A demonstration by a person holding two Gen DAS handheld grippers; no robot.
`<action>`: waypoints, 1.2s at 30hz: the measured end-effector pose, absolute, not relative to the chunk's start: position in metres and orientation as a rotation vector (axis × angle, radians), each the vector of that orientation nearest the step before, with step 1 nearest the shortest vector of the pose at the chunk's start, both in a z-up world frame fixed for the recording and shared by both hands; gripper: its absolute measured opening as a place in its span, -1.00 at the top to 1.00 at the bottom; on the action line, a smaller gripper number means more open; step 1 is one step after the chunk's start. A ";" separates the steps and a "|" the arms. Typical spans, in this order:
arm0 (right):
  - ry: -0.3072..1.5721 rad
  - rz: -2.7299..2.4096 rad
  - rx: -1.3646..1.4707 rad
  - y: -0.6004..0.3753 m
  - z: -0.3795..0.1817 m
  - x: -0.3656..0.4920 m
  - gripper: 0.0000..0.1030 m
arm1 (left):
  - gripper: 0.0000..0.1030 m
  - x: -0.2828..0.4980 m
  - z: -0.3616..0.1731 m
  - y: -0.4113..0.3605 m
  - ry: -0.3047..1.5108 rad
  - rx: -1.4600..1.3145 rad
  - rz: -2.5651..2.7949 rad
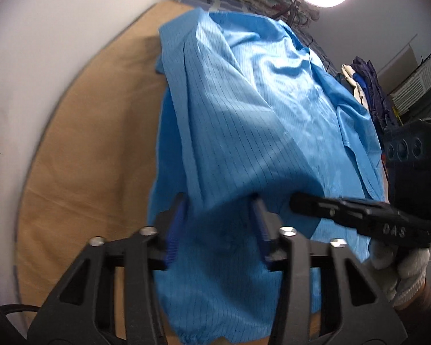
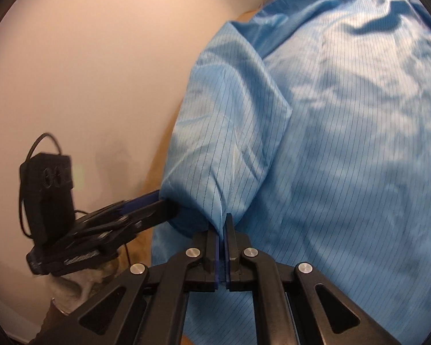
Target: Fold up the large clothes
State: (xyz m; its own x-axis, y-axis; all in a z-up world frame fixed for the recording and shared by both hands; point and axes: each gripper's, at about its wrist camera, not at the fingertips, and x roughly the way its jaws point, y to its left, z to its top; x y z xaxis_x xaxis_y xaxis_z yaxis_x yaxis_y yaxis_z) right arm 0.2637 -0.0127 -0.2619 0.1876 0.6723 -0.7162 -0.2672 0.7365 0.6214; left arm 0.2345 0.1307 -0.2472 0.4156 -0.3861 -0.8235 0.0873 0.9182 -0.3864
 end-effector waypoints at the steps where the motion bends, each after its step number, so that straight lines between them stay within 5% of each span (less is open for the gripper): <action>1: 1.218 0.691 0.402 -0.012 -0.261 0.255 1.00 | 0.80 0.234 -0.249 0.130 1.110 -0.301 -0.306; 2: 1.223 0.700 0.407 -0.007 -0.258 0.252 1.00 | 0.94 0.234 -0.252 0.129 1.114 -0.304 -0.317; 8: 1.238 0.789 0.427 0.015 -0.266 0.251 1.00 | 0.99 0.210 -0.220 0.145 1.009 -0.314 -0.324; 10: 1.231 0.827 0.391 0.021 -0.259 0.246 0.87 | 0.99 0.201 -0.208 0.149 0.973 -0.287 -0.319; 12: 1.207 0.833 0.368 0.018 -0.250 0.245 0.35 | 0.99 0.188 -0.193 0.155 0.932 -0.244 -0.303; 15: 1.113 0.779 0.336 0.007 -0.230 0.261 -0.14 | 0.99 0.176 -0.183 0.160 0.908 -0.219 -0.300; 24: 1.094 0.646 0.275 0.020 -0.187 0.351 -0.42 | 1.00 0.164 -0.190 0.146 0.895 -0.168 -0.324; 28: 1.143 0.548 0.286 0.037 -0.203 0.388 -0.22 | 1.00 0.165 -0.193 0.139 0.896 -0.149 -0.344; 30: 1.166 0.540 0.301 0.041 -0.213 0.397 0.67 | 1.00 0.164 -0.192 0.134 0.893 -0.126 -0.353; 32: 1.182 0.567 0.326 0.047 -0.219 0.399 0.98 | 1.00 0.163 -0.190 0.129 0.891 -0.098 -0.369; 36: 1.122 0.570 0.380 0.027 -0.215 0.386 1.00 | 1.00 0.158 -0.188 0.116 0.889 -0.037 -0.438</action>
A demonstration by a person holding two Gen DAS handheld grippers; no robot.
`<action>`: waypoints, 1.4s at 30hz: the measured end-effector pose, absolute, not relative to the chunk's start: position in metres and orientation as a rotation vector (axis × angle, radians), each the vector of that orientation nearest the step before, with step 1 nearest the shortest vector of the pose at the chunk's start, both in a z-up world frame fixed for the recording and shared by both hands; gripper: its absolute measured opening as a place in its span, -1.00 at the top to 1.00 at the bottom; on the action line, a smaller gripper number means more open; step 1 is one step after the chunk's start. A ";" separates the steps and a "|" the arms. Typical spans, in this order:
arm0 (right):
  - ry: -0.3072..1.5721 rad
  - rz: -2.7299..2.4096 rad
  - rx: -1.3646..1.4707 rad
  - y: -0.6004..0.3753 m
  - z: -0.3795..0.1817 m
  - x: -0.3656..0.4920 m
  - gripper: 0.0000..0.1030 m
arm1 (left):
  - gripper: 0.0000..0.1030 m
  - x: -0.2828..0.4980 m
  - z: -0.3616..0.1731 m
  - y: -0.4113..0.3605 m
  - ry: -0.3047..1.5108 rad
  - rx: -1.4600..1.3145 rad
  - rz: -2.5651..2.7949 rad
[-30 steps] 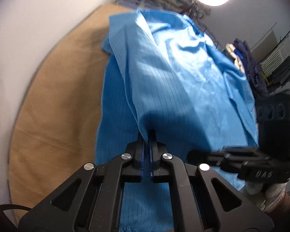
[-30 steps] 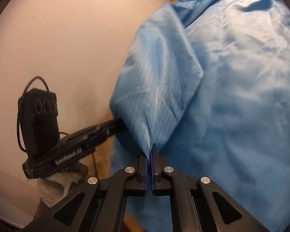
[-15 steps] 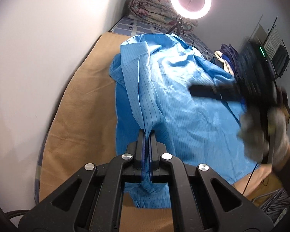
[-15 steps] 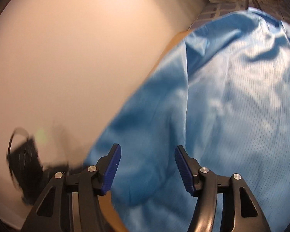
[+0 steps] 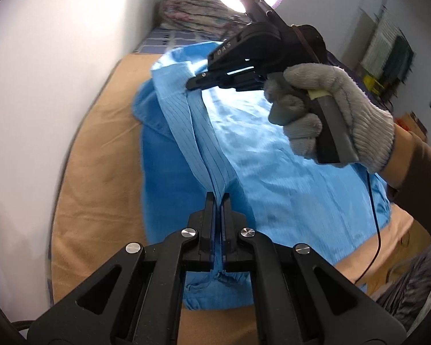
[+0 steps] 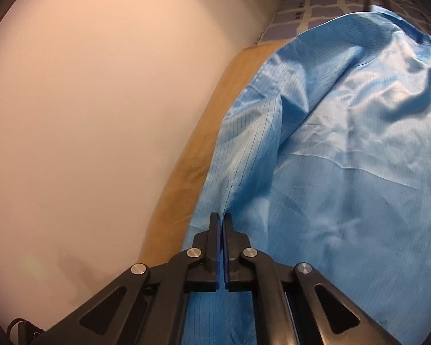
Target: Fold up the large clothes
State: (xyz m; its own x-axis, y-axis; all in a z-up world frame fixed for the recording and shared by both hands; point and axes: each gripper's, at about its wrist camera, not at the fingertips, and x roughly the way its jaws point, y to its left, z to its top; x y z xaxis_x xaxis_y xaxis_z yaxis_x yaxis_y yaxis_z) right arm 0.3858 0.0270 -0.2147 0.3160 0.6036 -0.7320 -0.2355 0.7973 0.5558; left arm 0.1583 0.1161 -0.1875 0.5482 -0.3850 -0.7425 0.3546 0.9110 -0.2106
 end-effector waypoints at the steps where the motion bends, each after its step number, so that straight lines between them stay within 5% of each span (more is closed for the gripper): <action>1: 1.111 0.564 0.401 0.018 -0.214 0.380 1.00 | 1.00 0.158 -0.187 0.112 0.888 -0.027 -0.450; 8: 1.117 0.479 0.649 -0.065 -0.263 0.340 1.00 | 1.00 0.146 -0.188 0.072 0.918 0.030 -0.595; 10: 1.160 0.421 0.636 -0.075 -0.276 0.333 0.86 | 0.98 0.142 -0.186 0.067 0.925 0.008 -0.632; 12: 1.218 0.323 0.531 -0.081 -0.282 0.327 0.35 | 0.79 0.139 -0.183 0.069 0.928 -0.030 -0.646; 17: 1.151 0.282 0.334 -0.069 -0.246 0.313 0.28 | 0.48 0.133 -0.185 0.096 0.925 -0.138 -0.591; 22: 1.097 0.361 0.192 -0.022 -0.212 0.314 -0.21 | 0.39 0.141 -0.208 0.114 0.989 -0.214 -0.510; 27: 1.128 0.280 -0.029 0.017 -0.238 0.351 -0.12 | 0.36 0.155 -0.234 0.110 1.050 -0.233 -0.495; 31: 1.177 0.226 -0.099 0.020 -0.257 0.361 0.19 | 0.06 0.166 -0.253 0.106 1.090 -0.289 -0.511; 33: 1.189 0.231 -0.108 0.018 -0.264 0.362 0.75 | 0.04 0.172 -0.261 0.103 1.109 -0.320 -0.529; 35: 1.188 0.249 -0.068 0.011 -0.265 0.363 0.98 | 0.04 0.174 -0.268 0.099 1.119 -0.337 -0.556; 37: 1.175 0.287 0.020 0.002 -0.260 0.362 1.00 | 0.45 0.175 -0.269 0.091 1.114 -0.315 -0.574; 38: 1.165 0.304 0.062 -0.004 -0.254 0.358 1.00 | 1.00 0.175 -0.270 0.085 1.117 -0.277 -0.577; 42: 1.140 0.364 0.255 -0.035 -0.240 0.345 1.00 | 1.00 0.173 -0.271 0.078 1.112 -0.219 -0.574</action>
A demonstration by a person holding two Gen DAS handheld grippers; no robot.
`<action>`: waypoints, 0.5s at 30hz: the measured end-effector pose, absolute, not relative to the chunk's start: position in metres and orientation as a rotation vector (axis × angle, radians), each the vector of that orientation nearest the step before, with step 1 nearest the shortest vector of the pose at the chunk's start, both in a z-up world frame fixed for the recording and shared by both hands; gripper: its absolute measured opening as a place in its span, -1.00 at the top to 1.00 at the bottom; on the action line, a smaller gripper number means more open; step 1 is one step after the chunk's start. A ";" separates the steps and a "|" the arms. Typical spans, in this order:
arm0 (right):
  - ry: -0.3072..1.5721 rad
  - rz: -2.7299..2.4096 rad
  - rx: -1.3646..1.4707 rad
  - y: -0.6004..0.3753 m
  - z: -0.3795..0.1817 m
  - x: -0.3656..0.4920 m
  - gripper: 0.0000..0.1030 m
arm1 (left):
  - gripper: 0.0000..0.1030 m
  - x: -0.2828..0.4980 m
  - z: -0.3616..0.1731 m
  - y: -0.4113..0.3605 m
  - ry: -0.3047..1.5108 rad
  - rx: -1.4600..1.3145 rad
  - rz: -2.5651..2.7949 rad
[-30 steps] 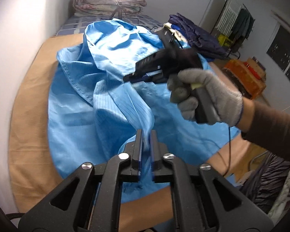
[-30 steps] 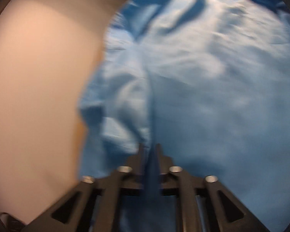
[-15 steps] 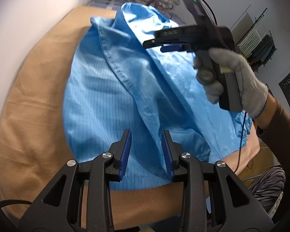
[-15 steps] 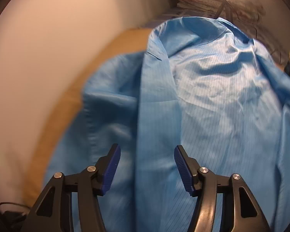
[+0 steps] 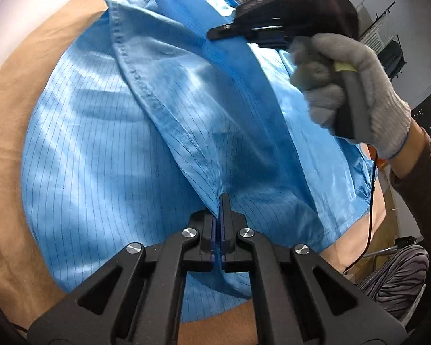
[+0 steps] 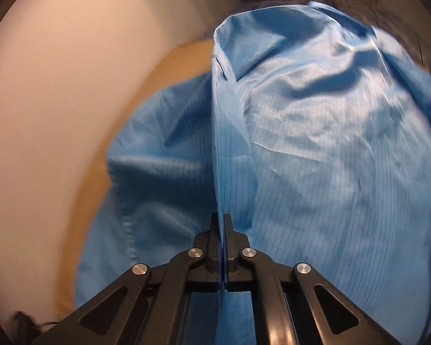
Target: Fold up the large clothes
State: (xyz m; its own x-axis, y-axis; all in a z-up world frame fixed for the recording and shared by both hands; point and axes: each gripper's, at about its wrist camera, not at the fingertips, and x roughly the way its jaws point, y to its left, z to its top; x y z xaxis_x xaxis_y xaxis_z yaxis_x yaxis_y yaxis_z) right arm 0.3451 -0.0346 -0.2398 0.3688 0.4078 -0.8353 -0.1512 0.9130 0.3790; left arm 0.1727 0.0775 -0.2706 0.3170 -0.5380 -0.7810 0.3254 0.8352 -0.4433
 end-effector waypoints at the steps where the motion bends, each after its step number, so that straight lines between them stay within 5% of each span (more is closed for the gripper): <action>1: 1.131 0.384 0.346 -0.050 -0.238 0.339 1.00 | 1.00 0.171 -0.269 0.079 1.107 -0.220 -0.573; 6: 1.140 0.424 0.700 -0.108 -0.259 0.300 1.00 | 1.00 0.161 -0.257 0.094 1.078 -0.220 -0.553; 15: 1.247 0.479 0.519 -0.063 -0.273 0.256 1.00 | 1.00 0.152 -0.250 0.138 1.064 -0.233 -0.435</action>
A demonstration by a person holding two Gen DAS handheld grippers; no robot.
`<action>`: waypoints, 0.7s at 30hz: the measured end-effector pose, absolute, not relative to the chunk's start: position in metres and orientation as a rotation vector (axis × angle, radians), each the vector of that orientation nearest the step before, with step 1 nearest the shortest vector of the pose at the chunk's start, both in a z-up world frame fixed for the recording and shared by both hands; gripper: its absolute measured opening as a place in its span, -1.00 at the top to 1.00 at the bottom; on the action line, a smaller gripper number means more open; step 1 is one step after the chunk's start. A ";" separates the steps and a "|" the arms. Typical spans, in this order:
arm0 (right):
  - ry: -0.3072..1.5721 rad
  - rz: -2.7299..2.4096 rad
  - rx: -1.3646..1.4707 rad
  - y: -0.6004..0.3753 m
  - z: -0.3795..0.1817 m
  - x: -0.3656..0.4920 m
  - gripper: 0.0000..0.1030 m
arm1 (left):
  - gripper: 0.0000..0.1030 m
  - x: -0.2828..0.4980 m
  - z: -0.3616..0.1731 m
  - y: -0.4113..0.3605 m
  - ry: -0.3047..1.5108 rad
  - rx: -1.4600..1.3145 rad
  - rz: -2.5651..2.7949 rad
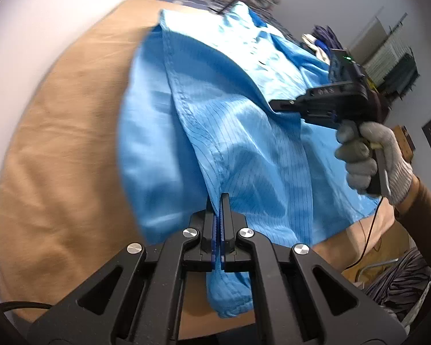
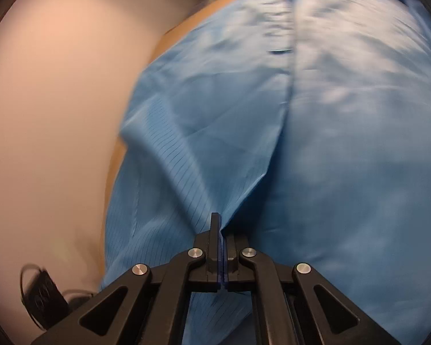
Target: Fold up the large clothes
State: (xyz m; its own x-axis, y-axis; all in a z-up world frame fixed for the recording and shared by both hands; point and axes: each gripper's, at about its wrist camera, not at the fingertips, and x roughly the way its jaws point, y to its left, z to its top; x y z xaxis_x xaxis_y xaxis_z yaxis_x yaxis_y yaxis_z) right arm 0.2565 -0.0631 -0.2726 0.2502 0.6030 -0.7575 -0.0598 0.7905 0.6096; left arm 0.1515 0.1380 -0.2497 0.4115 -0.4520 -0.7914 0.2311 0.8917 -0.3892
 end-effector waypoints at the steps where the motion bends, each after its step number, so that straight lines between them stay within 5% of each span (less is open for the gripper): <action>1: 1.245 0.500 0.500 -0.052 -0.268 0.255 1.00 | 1.00 0.151 -0.247 0.141 1.060 -0.240 -0.418; 11: 1.258 0.468 0.322 -0.017 -0.257 0.260 0.98 | 1.00 0.137 -0.261 0.167 1.094 -0.214 -0.324; 13: 1.251 0.463 0.268 -0.015 -0.255 0.255 0.87 | 1.00 0.133 -0.266 0.165 1.099 -0.213 -0.312; 15: 1.210 0.436 0.183 -0.027 -0.251 0.252 0.27 | 1.00 0.126 -0.266 0.171 1.076 -0.243 -0.305; 17: 1.132 0.384 0.093 -0.028 -0.231 0.241 0.27 | 0.96 0.124 -0.267 0.177 1.080 -0.278 -0.286; 19: 1.090 0.388 0.078 -0.025 -0.219 0.238 0.27 | 0.66 0.122 -0.266 0.183 1.081 -0.317 -0.285; 21: 1.056 0.420 0.078 -0.016 -0.208 0.230 0.28 | -0.15 0.120 -0.263 0.192 1.056 -0.386 -0.287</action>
